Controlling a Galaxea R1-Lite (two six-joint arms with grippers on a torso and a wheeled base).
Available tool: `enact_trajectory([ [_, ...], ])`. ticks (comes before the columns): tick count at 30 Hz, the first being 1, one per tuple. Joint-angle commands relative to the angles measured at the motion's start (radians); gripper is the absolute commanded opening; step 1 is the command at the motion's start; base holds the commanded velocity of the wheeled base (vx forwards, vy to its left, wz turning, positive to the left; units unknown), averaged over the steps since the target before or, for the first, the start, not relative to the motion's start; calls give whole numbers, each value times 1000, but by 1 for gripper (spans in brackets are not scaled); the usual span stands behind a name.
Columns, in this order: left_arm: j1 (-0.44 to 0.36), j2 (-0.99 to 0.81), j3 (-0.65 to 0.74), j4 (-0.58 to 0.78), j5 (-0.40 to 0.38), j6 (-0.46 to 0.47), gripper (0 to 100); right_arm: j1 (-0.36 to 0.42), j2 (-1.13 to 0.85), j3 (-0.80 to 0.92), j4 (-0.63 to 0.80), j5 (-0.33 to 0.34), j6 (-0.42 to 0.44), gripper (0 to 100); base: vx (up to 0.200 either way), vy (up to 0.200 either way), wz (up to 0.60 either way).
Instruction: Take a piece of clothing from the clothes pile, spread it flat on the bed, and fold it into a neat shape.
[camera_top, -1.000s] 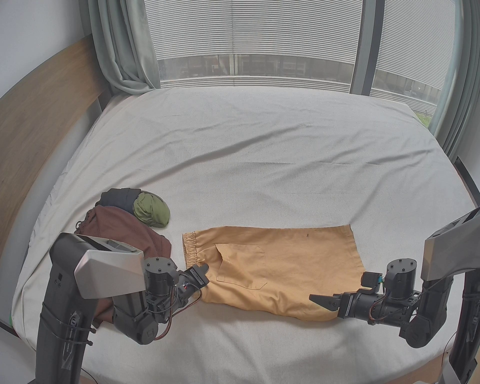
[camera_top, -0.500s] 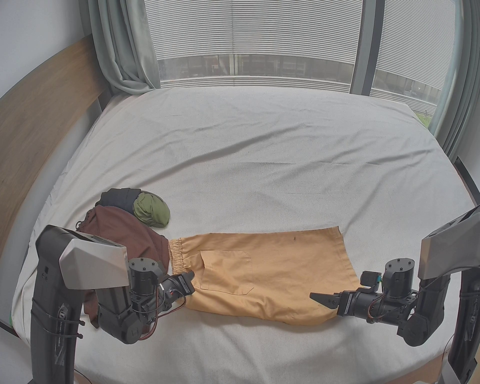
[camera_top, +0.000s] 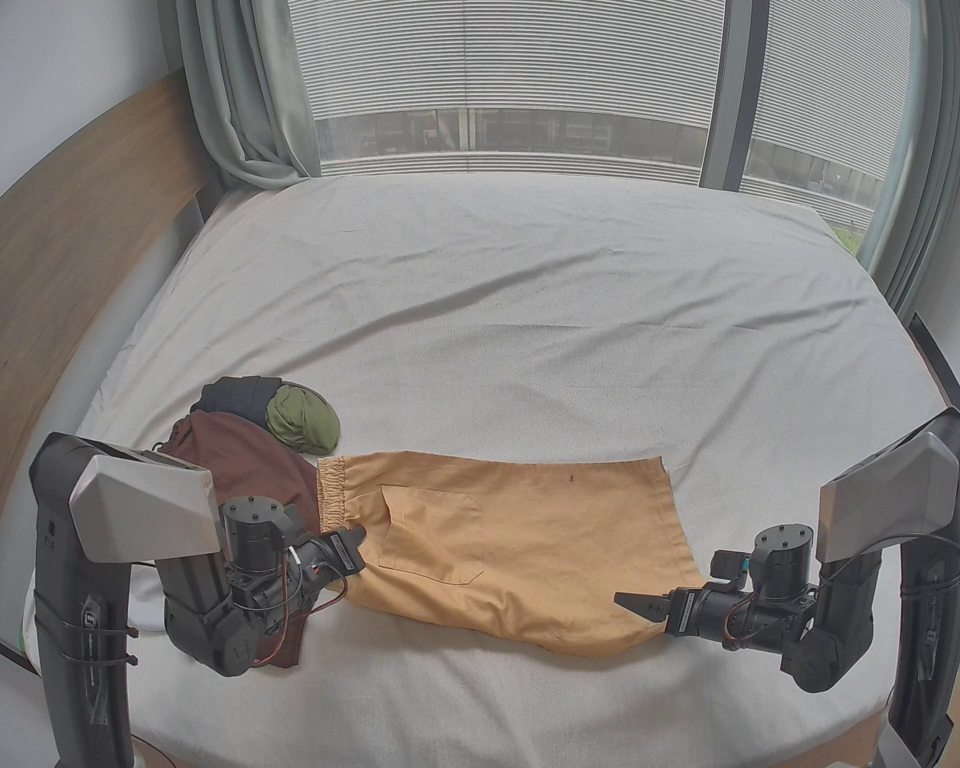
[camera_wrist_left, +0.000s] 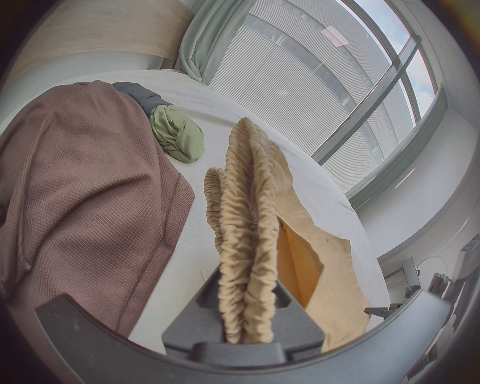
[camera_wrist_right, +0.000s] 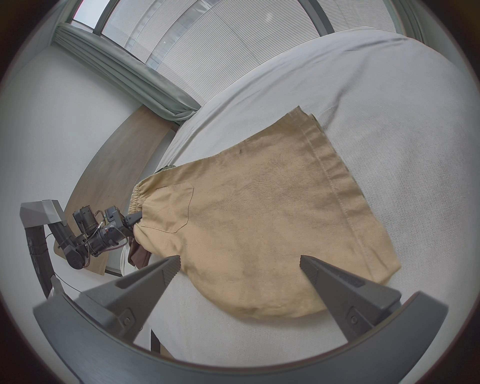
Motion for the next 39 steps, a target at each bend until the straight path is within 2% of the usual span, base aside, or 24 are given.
enact_trajectory([
  [1, 26, -25, 24, -10, -7, -1, 0, 6, 15, -2, -1, 0, 0, 100, 0, 0, 0],
  [11, 34, -82, 48, -16, -51, -4, 0, 13, 17, 0, -1, 1, 0, 100, 0, 0, 0],
  [20, -55, -132, 25, -16, -91, -15, 0, 14, 26, -5, -1, 1, 0, 100, 0, 0, 0],
  [33, -156, -145, -42, -18, -91, -58, 0, 11, 24, -6, -1, 1, 0, 100, 0, 0, 0],
  [34, -187, -142, -71, -16, -90, -87, 0, 9, 24, -8, -1, 1, 1, 100, 0, 0, 0],
  [39, -221, -135, -125, -3, -85, -104, 0, 5, 23, -14, -1, 1, 1, 100, 0, 0, 0],
])
